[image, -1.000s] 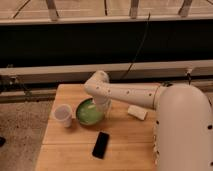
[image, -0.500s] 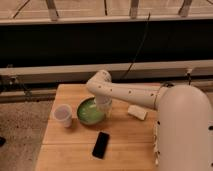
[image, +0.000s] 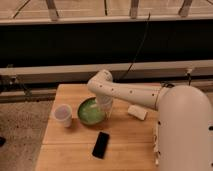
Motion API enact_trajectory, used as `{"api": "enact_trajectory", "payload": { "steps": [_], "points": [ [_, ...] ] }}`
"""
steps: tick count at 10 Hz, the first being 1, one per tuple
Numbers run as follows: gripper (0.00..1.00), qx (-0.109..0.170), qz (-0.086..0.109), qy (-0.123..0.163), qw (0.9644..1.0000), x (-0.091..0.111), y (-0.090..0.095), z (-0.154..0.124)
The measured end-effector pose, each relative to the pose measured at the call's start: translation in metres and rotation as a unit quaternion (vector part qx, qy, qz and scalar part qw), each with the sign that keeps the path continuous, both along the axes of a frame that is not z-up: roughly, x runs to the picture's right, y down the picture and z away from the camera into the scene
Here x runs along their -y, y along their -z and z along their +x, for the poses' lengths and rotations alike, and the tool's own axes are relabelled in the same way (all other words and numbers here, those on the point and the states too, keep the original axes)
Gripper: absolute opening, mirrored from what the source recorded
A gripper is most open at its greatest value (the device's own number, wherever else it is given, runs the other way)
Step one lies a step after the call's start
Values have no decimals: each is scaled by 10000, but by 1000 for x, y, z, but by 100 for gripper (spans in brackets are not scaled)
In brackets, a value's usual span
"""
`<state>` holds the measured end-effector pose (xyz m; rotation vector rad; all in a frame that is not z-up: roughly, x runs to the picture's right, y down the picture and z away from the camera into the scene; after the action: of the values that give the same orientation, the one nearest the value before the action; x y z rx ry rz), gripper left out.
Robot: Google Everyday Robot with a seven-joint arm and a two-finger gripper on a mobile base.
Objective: Drag the ceramic bowl in a circle
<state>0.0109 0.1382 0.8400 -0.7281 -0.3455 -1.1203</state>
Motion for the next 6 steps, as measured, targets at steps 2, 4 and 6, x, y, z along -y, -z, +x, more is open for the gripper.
{"api": "enact_trajectory", "payload": {
  "steps": [2, 4, 6],
  "points": [
    [1, -34, -26, -47, 10000, -1, 0, 9],
    [1, -31, -46, -75, 10000, -1, 1, 9],
    [1, -29, -62, -97, 9999, 1, 0, 12]
  ]
}}
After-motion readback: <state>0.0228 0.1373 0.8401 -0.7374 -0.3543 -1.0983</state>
